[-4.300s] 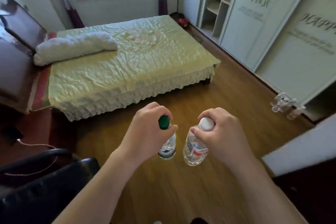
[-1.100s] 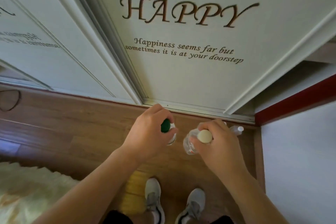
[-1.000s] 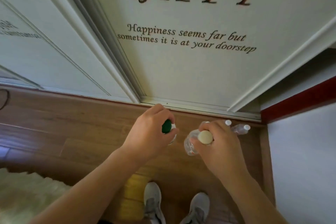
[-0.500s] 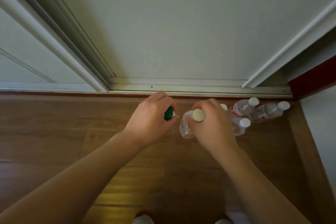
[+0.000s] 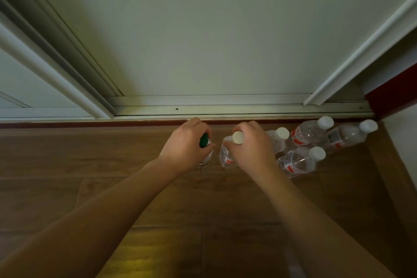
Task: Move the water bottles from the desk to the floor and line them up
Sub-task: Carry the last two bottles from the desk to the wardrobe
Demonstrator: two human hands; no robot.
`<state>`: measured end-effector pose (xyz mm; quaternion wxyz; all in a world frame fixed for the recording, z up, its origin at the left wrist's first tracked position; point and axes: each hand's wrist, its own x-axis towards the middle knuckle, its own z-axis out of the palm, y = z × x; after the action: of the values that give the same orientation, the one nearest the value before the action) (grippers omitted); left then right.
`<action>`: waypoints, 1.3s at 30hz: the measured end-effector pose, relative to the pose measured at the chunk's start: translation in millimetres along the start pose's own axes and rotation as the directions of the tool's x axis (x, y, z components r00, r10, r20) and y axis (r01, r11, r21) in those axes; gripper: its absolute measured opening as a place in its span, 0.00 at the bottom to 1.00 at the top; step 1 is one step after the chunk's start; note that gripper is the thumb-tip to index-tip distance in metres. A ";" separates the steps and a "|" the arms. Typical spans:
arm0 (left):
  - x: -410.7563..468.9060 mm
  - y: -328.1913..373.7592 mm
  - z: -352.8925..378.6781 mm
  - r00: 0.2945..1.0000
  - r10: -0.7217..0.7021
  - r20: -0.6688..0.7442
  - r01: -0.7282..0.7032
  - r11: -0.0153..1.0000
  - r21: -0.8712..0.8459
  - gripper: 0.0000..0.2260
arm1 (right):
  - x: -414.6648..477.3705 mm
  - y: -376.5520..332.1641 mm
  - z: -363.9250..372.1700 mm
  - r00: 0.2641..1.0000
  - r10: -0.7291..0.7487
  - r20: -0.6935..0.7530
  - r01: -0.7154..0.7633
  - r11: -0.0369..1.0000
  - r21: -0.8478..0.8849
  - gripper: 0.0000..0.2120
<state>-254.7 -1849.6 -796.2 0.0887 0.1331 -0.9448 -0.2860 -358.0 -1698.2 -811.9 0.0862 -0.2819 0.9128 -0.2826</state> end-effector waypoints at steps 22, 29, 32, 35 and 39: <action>-3.4 -21.4 30.1 0.998 0.002 0.055 -0.007 0.996 0.090 0.13 | -6.2 14.0 17.9 0.998 0.003 0.066 -0.002 1.000 -0.019 0.14; -6.9 -24.1 29.7 0.998 0.014 0.056 -0.021 0.991 0.134 0.17 | -12.9 11.4 16.6 0.998 -0.022 0.065 0.025 0.998 -0.052 0.17; -7.5 -23.2 28.8 0.998 0.018 0.052 -0.026 0.989 0.145 0.18 | -14.1 11.0 12.8 0.998 -0.022 0.058 0.026 0.998 -0.058 0.19; -7.8 -19.8 25.1 0.999 0.031 0.041 -0.036 0.988 0.150 0.20 | -12.8 9.3 7.7 0.997 -0.039 0.069 0.043 0.998 -0.049 0.22; -8.7 -12.2 17.6 0.998 0.057 0.036 -0.062 0.987 0.151 0.23 | -14.8 6.7 -0.6 0.997 -0.055 0.055 0.056 0.998 -0.022 0.24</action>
<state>-248.4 -1847.6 -818.3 0.0720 0.1067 -0.9686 -0.2126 -349.1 -1685.0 -815.2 0.0999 -0.3160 0.9051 -0.2663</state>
